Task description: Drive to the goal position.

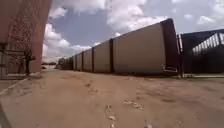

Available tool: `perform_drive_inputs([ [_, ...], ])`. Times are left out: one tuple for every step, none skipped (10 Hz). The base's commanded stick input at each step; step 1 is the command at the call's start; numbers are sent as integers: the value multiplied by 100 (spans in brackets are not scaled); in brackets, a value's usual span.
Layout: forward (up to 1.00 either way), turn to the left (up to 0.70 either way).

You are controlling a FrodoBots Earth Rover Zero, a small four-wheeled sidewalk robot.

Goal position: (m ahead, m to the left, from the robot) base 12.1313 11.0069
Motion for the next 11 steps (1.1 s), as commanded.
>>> perform_drive_inputs([
  [60, 15],
  [60, 15],
  [60, 15],
  [60, 15],
  [60, 15],
  [60, 15],
  [60, 15],
  [60, 15],
  [60, 15],
  [60, 15],
  [60, 15],
])
